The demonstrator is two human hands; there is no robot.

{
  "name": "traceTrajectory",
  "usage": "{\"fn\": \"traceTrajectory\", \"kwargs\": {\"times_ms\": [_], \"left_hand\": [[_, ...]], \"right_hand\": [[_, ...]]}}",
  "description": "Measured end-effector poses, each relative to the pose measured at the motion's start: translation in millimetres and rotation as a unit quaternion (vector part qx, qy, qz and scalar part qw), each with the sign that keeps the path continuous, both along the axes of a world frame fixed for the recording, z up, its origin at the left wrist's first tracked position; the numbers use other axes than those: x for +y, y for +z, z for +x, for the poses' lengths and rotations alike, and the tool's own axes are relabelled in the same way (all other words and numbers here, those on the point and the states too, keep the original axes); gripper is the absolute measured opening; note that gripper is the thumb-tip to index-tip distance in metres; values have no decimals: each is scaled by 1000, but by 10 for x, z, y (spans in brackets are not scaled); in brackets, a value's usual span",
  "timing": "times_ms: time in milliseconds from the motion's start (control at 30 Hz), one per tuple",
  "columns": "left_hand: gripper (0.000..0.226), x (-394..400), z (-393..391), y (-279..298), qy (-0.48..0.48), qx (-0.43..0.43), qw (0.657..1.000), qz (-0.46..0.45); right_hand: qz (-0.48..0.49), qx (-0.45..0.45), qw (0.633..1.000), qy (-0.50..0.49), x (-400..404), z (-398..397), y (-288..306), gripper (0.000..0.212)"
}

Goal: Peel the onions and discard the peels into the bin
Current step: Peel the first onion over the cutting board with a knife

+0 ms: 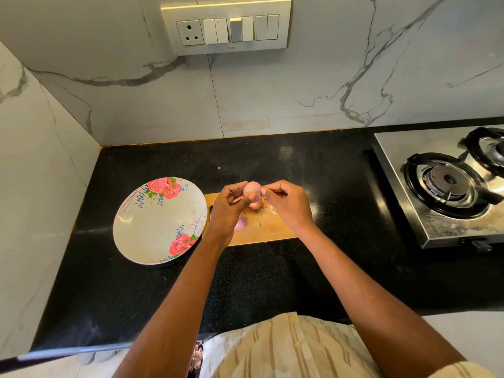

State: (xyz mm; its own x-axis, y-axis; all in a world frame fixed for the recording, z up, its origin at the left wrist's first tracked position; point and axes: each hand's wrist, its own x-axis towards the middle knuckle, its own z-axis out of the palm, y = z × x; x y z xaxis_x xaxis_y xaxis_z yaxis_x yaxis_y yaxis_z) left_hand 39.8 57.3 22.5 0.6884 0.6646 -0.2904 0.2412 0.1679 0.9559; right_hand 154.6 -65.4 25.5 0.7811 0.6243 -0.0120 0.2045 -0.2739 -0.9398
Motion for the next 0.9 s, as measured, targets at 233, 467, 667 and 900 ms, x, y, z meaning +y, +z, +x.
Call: {"fn": "traceTrajectory", "kwargs": {"times_ms": [233,467,667,900], "left_hand": [[47,-22,-21,27,-14,-14,1000,-16],[52,-16,-62,77,-41,-39,997,-47],[57,-8,-64,65,-34,-29,998,-37],[60,-17,-23,82,-28,-28,999,-31]], "right_hand": [[-47,-52,998,1,8,60,4,5],[-96,-1,995,-14,-33,170,-133,9],[-52,18,998,32,-32,121,-49,25],[-5,-9,999,45,3,56,19,28]]}}
